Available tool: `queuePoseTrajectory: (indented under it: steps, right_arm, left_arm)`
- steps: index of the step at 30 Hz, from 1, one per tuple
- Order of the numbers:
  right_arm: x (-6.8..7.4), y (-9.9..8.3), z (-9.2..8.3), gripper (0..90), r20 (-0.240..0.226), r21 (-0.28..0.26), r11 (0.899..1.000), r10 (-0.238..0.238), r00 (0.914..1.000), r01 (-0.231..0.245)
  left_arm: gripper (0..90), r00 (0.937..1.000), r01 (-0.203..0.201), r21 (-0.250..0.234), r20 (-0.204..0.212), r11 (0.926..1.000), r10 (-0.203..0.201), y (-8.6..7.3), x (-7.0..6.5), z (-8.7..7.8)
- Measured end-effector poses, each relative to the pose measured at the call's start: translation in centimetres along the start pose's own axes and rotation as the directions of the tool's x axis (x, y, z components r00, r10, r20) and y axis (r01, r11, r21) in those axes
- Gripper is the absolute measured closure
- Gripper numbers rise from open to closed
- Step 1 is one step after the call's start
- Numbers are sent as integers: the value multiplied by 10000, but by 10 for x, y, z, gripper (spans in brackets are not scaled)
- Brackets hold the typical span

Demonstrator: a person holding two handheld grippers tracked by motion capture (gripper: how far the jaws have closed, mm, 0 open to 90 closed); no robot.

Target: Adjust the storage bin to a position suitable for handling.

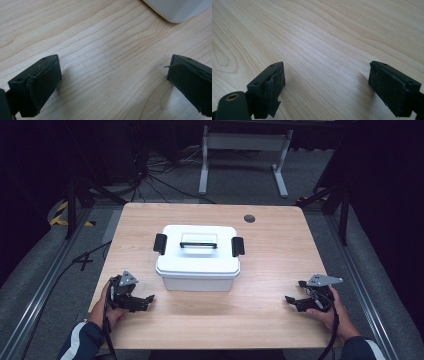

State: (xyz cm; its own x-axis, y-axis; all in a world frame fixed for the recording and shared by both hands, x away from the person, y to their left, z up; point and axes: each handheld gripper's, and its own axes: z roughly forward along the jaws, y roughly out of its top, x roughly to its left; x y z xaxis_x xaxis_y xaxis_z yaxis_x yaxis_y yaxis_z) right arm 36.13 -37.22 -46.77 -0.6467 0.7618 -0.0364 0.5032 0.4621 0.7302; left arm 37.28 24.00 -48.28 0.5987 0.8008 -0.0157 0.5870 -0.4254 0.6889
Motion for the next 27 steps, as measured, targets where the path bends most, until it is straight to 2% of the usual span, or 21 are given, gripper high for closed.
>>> queuePoseTrajectory:
  steps: [12,13,16,21,25,27]
  right_arm:
    - [0,1,0,137,-27,26,10000,18,10000,-18]
    - [0,2,0,138,-3,121,9999,2,10000,-2]
    - [0,3,0,138,13,266,9996,61,10000,-61]
    - [1,6,-2,145,-30,545,9982,-232,9997,234]
    - [3,9,-4,203,-146,748,9955,-575,9982,585]
    - [3,12,-5,278,-329,828,9937,-734,9968,759]
  left_arm:
    - [2,9992,-367,2,181,9993,367,1,2,0]
    - [2,9992,-301,-6,244,9995,302,1,2,1]
    - [1,9978,-524,49,402,9986,522,2,5,1]
    - [1,9971,-585,36,493,9983,582,1,5,1]
    - [1,9968,-629,18,495,9980,627,1,6,1]
    - [1,9967,-646,19,495,9979,644,1,6,1]
